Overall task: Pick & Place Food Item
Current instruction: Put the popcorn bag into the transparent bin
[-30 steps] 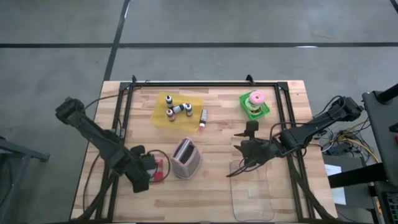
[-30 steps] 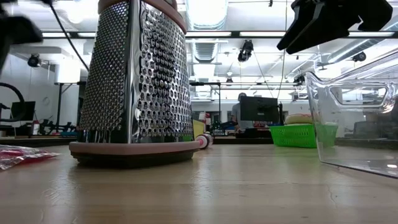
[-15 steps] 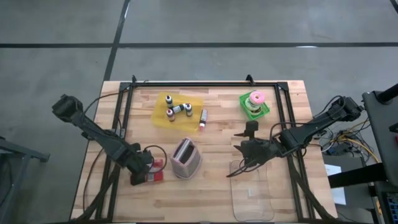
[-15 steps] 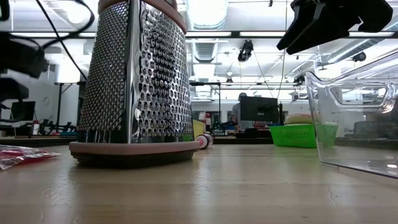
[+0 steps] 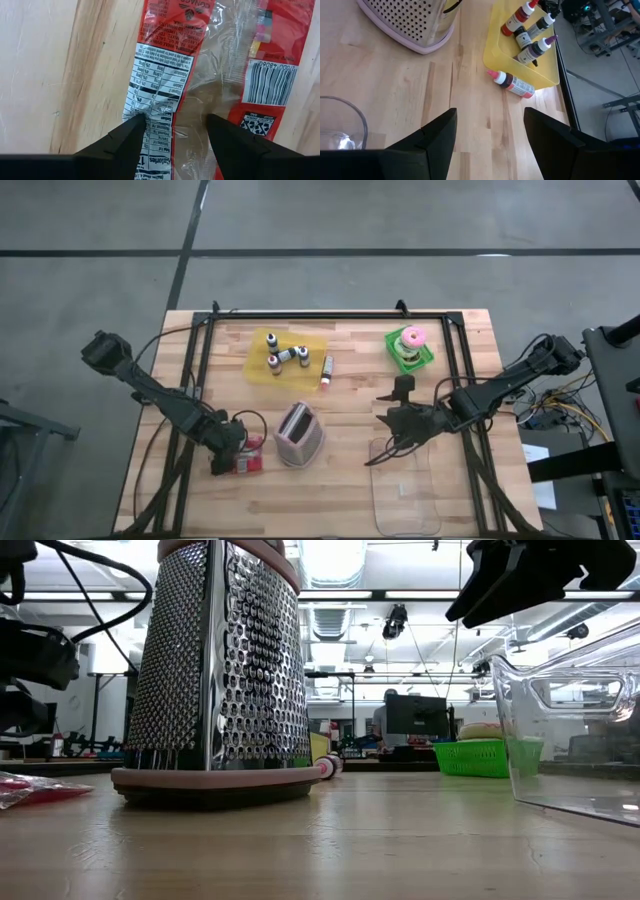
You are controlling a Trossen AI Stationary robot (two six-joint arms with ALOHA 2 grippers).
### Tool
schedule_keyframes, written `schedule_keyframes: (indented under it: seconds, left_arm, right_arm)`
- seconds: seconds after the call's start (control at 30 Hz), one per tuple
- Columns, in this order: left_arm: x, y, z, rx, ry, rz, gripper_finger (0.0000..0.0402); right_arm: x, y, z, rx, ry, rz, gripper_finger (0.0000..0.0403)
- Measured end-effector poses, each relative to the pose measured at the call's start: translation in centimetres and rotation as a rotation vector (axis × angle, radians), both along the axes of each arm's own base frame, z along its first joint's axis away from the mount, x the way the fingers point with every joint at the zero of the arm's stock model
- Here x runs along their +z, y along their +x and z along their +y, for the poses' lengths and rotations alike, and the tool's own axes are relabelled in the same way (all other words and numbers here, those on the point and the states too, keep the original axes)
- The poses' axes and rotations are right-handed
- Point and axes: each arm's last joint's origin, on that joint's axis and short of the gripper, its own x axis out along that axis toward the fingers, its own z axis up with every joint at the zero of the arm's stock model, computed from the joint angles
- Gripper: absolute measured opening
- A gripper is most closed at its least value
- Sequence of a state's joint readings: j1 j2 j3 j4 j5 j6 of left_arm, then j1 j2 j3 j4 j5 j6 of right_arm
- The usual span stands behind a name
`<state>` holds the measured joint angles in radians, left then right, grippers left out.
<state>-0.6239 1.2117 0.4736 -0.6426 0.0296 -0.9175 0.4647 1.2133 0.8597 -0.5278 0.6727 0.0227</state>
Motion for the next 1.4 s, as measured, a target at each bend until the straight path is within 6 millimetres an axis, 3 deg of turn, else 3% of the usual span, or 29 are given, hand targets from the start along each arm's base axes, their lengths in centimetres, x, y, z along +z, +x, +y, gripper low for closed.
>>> schedule_keyframes:
  seconds: [0.3, 0.43, 0.7, 0.93, 1.4]
  left_arm:
    - [0.1, 0.3, -0.2, 0.007, -0.03, -0.027, 0.0223]
    - [0.8, 0.0, 0.0, -0.013, -0.014, 0.01, 0.0223]
    - [2.8, 0.3, 0.2, -0.021, -0.029, -0.102, 0.0223]
    - [2.2, -0.4, 1.5, 0.013, 0.071, -0.098, 0.0223]
    - [-0.7, -0.1, 2.9, 0.018, -0.331, -0.026, 0.0223]
  right_arm:
    - [0.0, 0.0, 0.0, 0.0, 0.0, 0.0, 0.0226]
    - [0.0, 0.0, 0.0, 0.003, -0.003, 0.002, 0.0226]
    - [0.0, 0.0, 0.0, 0.009, -0.011, 0.006, 0.0226]
    - [0.0, 0.0, 0.1, 0.024, 0.006, 0.013, 0.0226]
    - [-0.2, -0.2, 0.1, 0.032, 0.038, 0.043, 0.0226]
